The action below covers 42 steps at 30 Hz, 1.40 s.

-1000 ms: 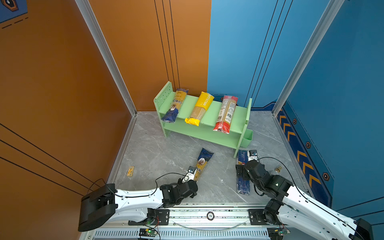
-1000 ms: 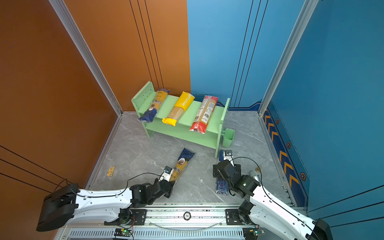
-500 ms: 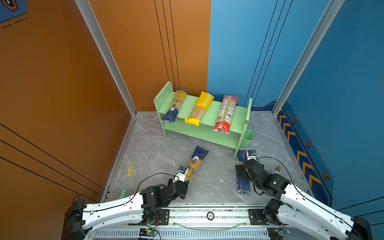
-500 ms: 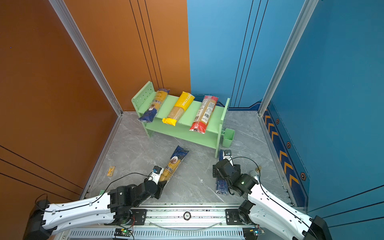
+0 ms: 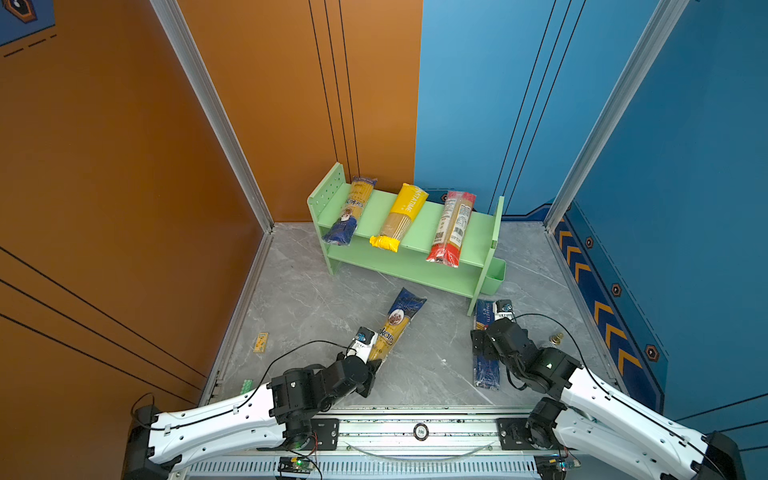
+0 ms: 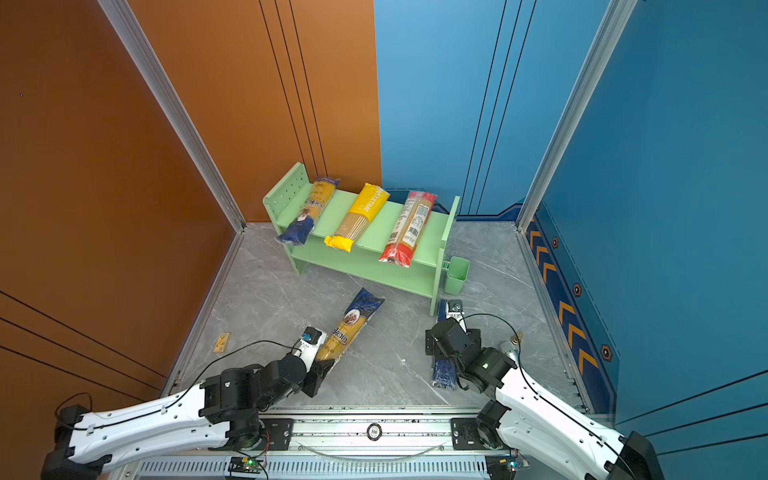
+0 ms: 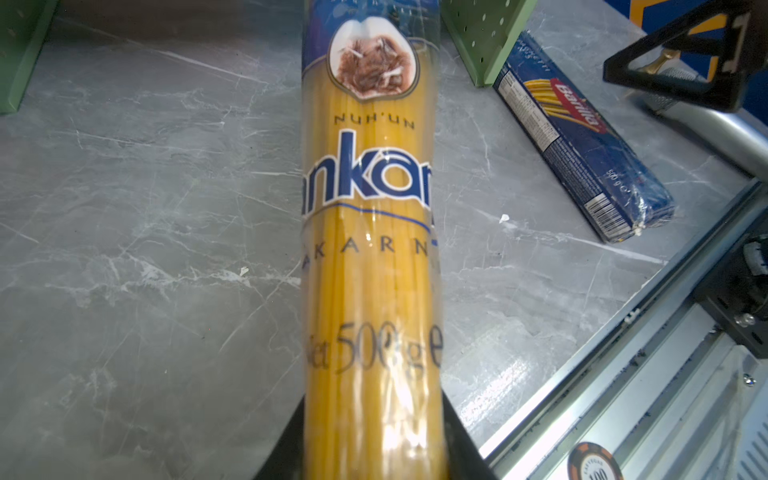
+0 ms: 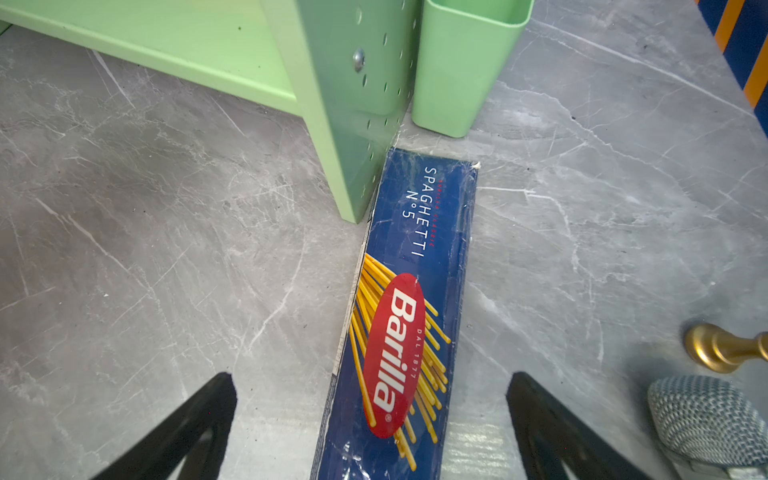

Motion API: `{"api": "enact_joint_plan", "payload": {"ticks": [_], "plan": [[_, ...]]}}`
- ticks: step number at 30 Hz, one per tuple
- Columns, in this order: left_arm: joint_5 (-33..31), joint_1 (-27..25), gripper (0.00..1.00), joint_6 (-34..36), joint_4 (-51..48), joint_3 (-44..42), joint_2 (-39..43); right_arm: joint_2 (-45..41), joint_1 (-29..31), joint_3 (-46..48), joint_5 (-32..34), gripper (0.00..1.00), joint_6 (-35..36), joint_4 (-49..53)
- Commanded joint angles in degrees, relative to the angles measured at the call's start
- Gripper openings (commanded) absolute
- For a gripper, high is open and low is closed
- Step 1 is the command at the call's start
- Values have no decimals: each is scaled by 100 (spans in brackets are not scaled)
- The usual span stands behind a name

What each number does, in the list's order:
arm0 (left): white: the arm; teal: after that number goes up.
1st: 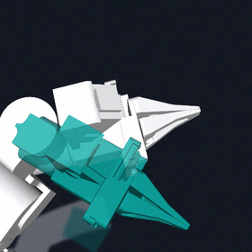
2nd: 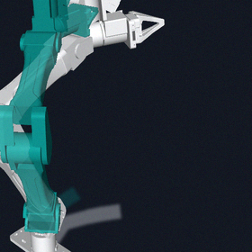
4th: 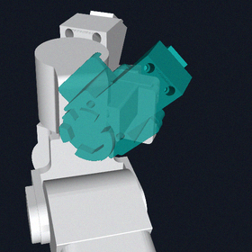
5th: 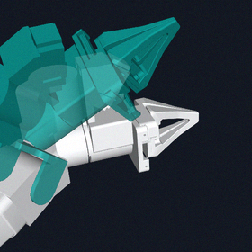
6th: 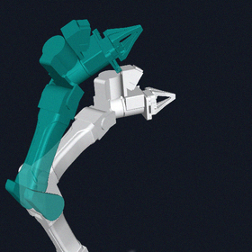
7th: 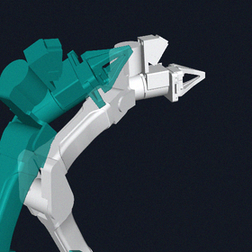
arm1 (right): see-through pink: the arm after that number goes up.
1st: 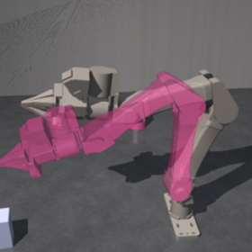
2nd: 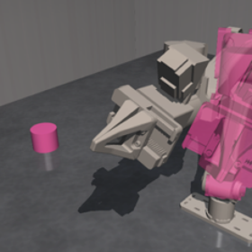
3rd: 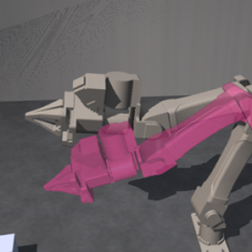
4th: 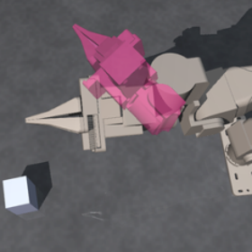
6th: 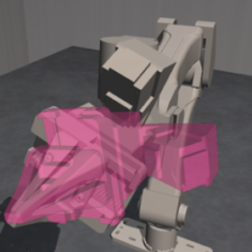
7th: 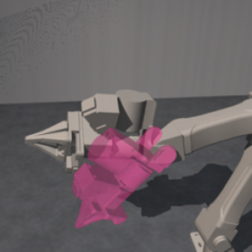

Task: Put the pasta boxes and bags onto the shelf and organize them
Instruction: 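Lift the ankara bag with the left gripper toward the shelf, then push the ankara bag with the left gripper onto the lower tier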

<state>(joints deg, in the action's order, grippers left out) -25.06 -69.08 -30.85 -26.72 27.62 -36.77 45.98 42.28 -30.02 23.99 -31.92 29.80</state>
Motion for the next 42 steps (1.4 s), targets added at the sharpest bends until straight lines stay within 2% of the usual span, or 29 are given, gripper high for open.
{"api": "enact_joint_plan", "payload": {"ticks": [1,5,10,13,17,19,29,42], "plan": [[-703,-42,0,341,468,528,194,-22,-42,-31,-26,100,4,-9],[-1089,100,0,712,548,689,173,-13,-40,-37,-52,100,2,-36],[-1034,779,0,1170,718,863,-4,-10,-42,-21,-77,100,7,-71],[-571,1419,0,1429,898,950,-151,7,-44,-21,-99,100,6,-69],[490,2509,0,1573,1196,1069,-488,-8,-44,-38,-129,100,-44,-71],[801,2843,0,1660,1360,1144,-662,-42,-36,-52,-176,100,-97,-95],[1336,3438,0,2159,2130,1619,-1583,38,-1,-56,-230,100,-130,-220],[1662,4197,0,2631,3184,1964,-2384,83,30,-65,-173,100,-102,-207]]}}
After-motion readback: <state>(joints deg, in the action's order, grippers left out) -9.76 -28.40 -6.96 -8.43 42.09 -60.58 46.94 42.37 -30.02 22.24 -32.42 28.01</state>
